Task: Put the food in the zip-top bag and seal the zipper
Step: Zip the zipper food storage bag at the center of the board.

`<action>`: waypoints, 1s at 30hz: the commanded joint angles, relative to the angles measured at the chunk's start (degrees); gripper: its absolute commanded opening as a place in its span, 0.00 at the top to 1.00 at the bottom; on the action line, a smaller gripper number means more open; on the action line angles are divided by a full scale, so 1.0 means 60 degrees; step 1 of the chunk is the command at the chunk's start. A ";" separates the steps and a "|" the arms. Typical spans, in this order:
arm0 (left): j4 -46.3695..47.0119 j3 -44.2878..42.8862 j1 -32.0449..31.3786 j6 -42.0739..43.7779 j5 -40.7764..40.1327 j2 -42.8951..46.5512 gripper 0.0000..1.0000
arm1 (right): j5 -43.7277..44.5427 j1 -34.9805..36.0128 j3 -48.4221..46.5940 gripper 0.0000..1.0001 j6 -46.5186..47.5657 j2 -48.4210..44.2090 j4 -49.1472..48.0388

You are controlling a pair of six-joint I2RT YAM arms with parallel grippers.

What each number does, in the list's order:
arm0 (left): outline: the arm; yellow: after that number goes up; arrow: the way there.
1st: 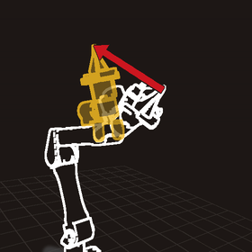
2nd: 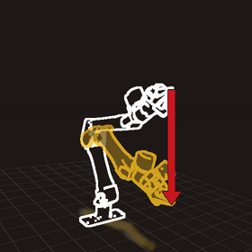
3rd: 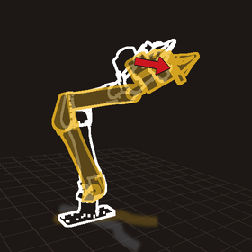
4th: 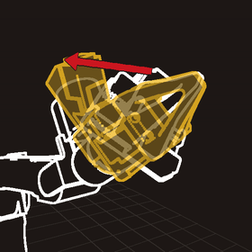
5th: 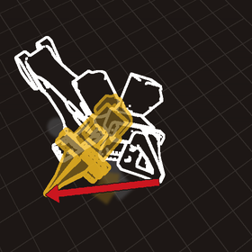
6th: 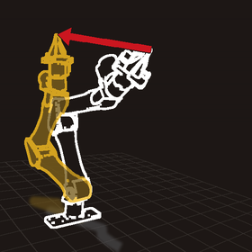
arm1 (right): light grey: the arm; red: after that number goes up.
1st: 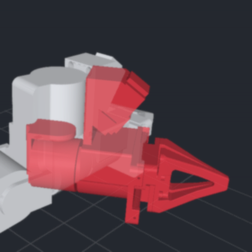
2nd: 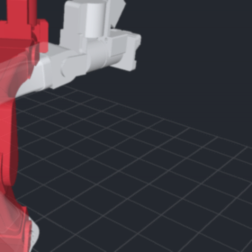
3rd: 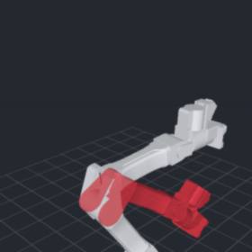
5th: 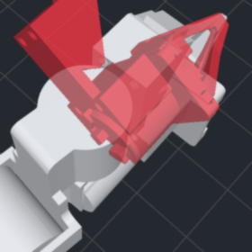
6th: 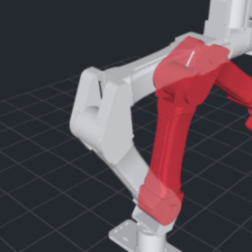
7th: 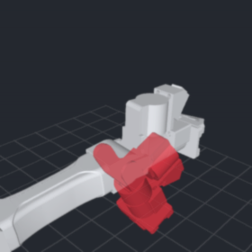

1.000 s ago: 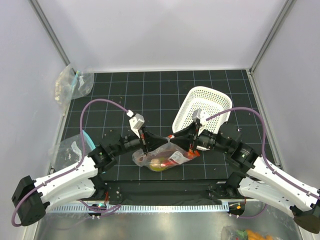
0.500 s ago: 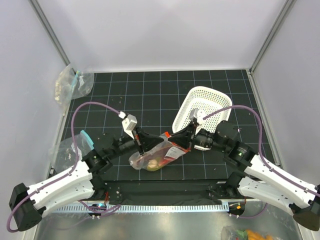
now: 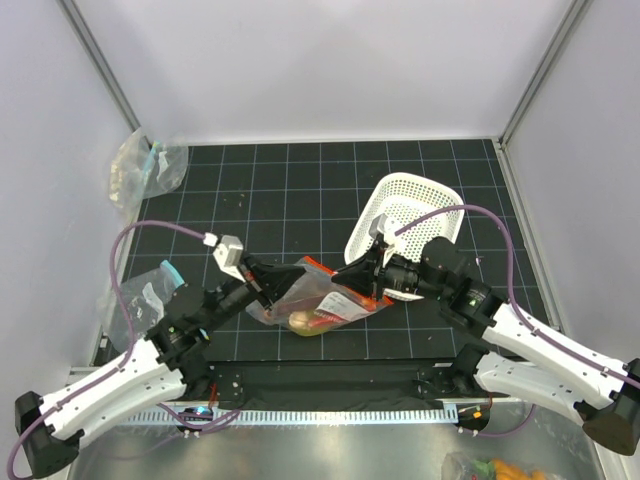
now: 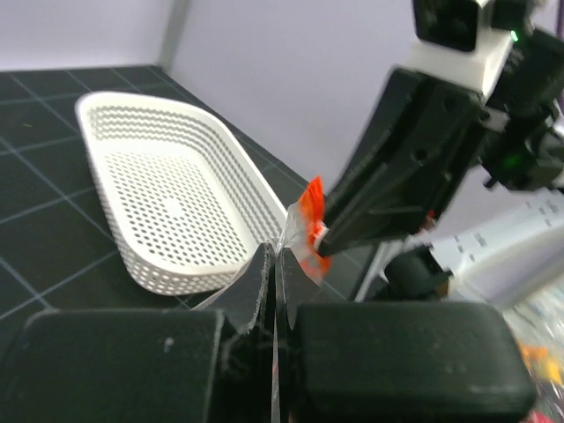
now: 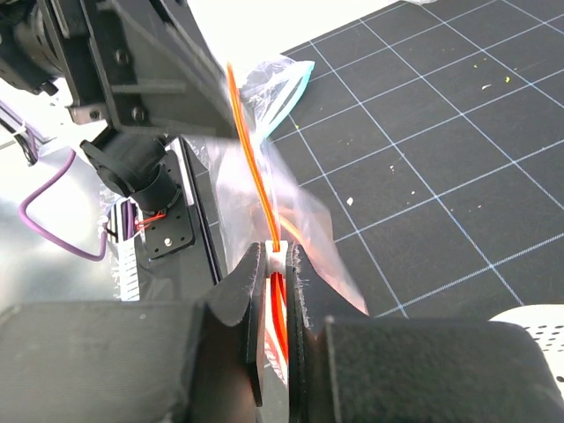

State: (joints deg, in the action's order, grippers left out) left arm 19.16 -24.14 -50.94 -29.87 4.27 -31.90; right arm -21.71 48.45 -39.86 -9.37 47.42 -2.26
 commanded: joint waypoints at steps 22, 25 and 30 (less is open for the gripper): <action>-0.5756 0.0083 0.0052 -0.4954 -1.2270 0.2974 1.00 | 0.1495 -0.0003 -0.0476 0.99 0.0067 0.0154 0.0904; -0.5756 0.0010 0.0052 -0.4968 -1.2197 0.2710 1.00 | 0.1568 -0.0003 -0.0491 0.99 0.0052 0.0154 0.0904; -0.5508 0.0083 0.0052 -0.4881 -1.2021 0.2694 1.00 | 0.1612 -0.0003 -0.0462 0.94 0.0052 0.0139 0.0861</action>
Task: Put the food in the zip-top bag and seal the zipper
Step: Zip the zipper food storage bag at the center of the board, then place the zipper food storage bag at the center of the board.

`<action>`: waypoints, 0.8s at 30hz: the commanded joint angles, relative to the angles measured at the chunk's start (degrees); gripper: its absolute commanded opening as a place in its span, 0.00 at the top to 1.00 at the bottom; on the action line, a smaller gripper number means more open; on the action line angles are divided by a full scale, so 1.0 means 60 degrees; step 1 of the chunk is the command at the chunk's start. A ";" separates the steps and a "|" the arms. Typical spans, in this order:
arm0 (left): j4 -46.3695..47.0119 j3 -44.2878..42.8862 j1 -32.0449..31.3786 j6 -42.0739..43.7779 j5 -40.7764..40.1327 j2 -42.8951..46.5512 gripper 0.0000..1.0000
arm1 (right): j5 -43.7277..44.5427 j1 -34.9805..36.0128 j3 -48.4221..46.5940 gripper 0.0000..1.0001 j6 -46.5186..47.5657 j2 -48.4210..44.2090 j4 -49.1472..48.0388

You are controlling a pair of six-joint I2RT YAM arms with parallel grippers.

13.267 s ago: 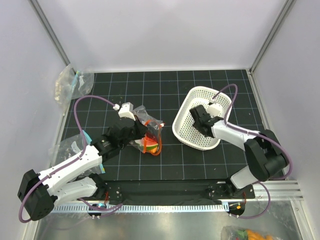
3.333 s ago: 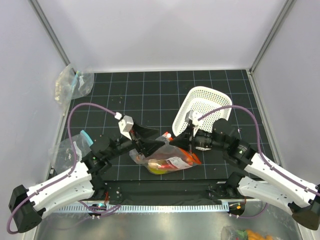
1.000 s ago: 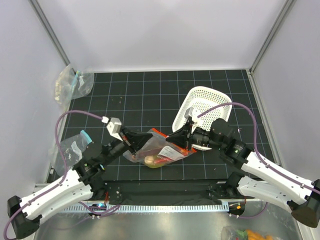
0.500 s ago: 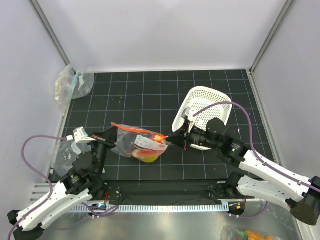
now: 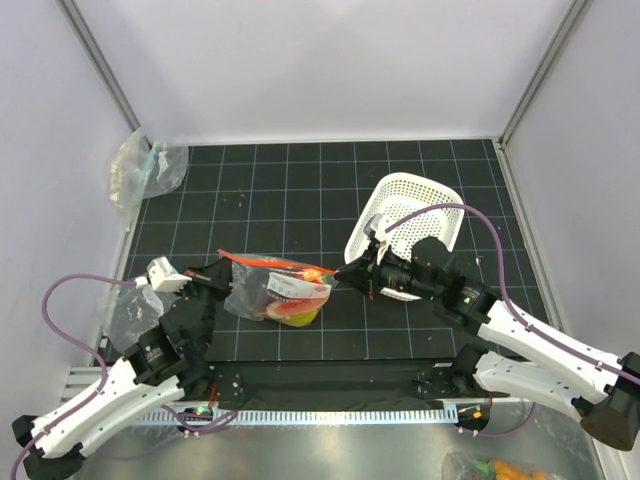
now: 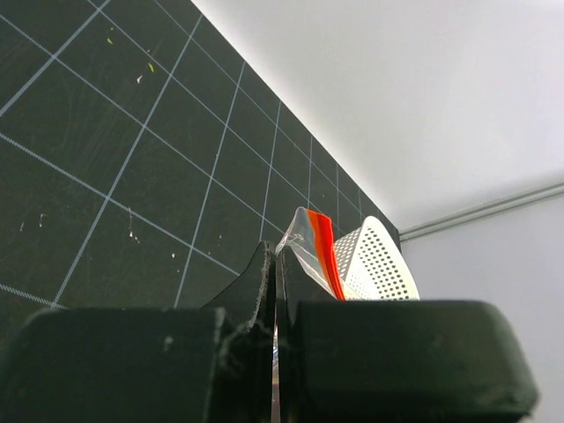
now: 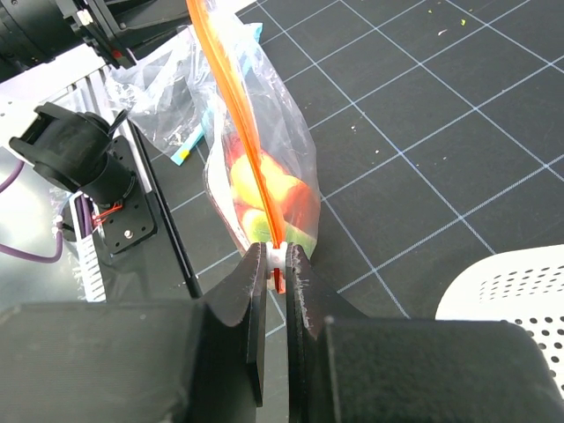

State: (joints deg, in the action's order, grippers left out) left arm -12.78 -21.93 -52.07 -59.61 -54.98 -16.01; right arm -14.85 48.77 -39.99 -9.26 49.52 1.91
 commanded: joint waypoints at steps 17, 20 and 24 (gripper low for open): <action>0.2334 -0.0019 0.0242 0.1191 -0.0681 -0.1502 0.62 | 0.0291 -0.0058 -0.0411 0.55 0.0034 -0.0064 0.0033; 0.1912 -0.0691 0.0256 0.1264 -0.0432 -0.2512 0.01 | 0.0482 -0.0058 -0.0352 0.47 0.0005 -0.0225 0.0004; 0.1280 -0.1368 0.0256 0.1702 -0.0110 -0.3306 0.00 | 0.0775 -0.0058 -0.0206 0.40 -0.0039 -0.0460 -0.0157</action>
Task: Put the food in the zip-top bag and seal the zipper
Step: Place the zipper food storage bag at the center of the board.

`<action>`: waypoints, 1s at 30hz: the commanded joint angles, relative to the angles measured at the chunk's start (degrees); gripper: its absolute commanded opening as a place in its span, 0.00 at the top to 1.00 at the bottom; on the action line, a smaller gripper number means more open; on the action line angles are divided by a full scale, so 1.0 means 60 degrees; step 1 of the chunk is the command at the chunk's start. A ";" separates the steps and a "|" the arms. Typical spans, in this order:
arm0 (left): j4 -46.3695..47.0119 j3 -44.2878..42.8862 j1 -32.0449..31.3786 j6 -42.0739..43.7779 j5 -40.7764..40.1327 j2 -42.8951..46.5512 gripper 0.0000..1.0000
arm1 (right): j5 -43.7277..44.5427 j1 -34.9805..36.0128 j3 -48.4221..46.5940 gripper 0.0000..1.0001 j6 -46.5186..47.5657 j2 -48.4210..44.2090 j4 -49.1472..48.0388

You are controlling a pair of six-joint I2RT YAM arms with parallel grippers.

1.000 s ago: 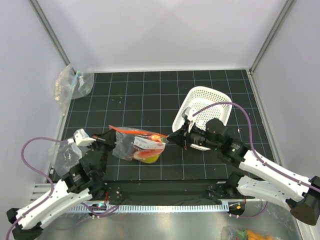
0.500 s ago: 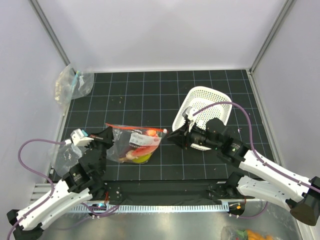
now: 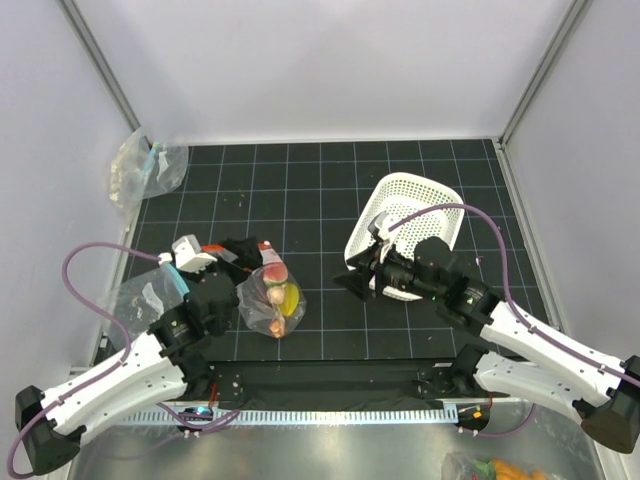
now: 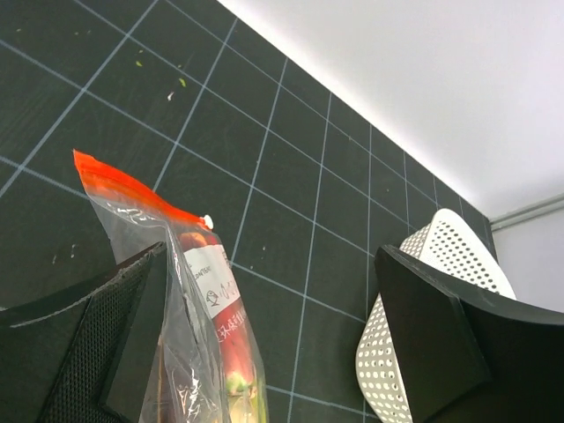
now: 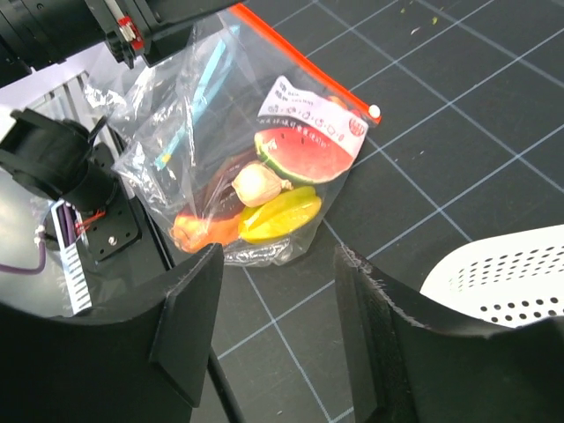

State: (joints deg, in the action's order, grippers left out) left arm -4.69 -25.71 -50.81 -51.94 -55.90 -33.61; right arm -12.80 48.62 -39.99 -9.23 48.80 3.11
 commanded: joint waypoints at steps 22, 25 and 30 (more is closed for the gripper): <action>0.0591 -0.0680 0.0030 0.1113 0.1040 -0.0537 0.00 | 0.4768 -0.0032 0.0277 0.07 -0.1419 -0.0998 -0.0986; 0.0605 -0.0724 0.0045 0.1186 0.1186 -0.0581 0.00 | 0.5471 -0.0018 0.0308 0.06 -0.1624 -0.1145 -0.0916; 0.0737 -0.0695 0.0030 0.1201 0.1201 -0.0975 0.00 | 0.6161 -0.0032 0.0395 0.06 -0.1684 -0.1189 -0.0944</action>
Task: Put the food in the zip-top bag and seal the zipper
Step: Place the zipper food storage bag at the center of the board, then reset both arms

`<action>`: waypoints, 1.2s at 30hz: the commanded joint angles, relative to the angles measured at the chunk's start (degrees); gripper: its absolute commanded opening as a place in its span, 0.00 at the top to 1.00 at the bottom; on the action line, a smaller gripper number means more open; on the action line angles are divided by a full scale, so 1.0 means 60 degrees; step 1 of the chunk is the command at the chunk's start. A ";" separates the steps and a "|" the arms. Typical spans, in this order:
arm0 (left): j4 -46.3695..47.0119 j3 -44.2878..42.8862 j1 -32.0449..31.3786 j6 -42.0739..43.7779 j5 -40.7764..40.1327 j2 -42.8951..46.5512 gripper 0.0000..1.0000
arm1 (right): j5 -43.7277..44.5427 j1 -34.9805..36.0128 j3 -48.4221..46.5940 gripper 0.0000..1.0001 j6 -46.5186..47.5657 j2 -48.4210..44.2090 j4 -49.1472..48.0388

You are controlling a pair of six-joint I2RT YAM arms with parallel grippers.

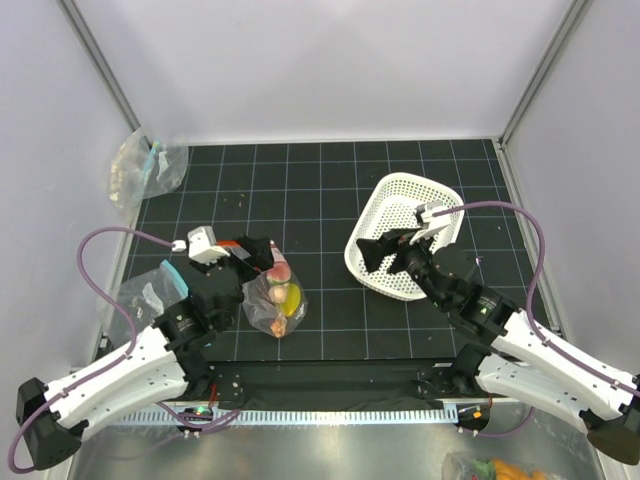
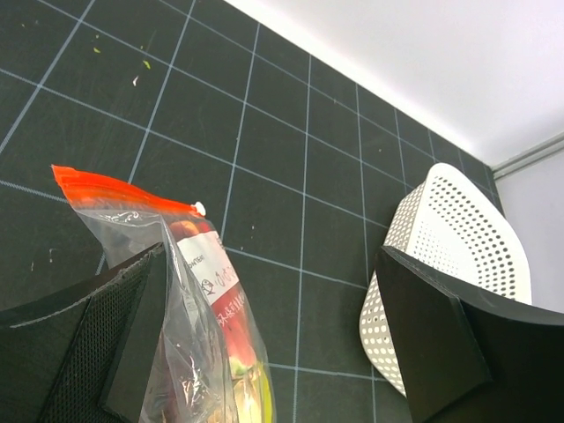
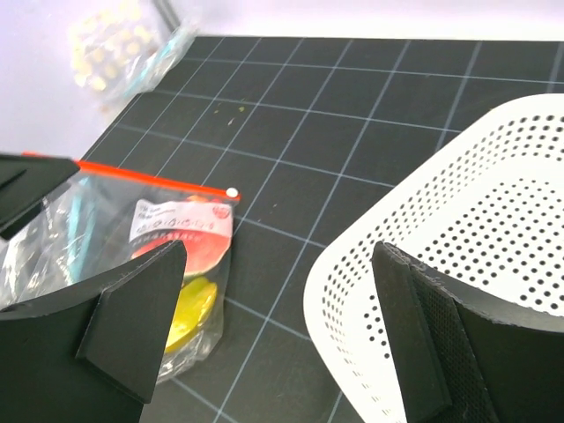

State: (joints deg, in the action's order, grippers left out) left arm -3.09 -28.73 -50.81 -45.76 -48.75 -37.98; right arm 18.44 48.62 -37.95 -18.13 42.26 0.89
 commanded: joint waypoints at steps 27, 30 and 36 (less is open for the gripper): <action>0.2921 -0.0515 -0.1288 0.2941 0.1205 -0.1247 0.00 | 0.0867 -0.0032 0.0232 0.04 0.0078 -0.0774 -0.0411; 0.1442 -0.0660 -0.1288 0.2485 -0.2167 -0.0661 0.00 | 0.1043 -0.0032 0.0232 0.05 0.0004 -0.0759 -0.0441; 0.1069 -0.0152 -0.1288 0.2498 -0.1796 0.1009 0.00 | 0.1760 -0.0032 0.0466 0.04 -0.0171 -0.1139 -0.0557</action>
State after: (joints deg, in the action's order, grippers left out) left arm 3.51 -31.97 -58.59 -29.91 -54.52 -36.27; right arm 25.21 48.58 -35.79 -18.26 37.12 0.45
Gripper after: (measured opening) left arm 0.996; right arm 0.958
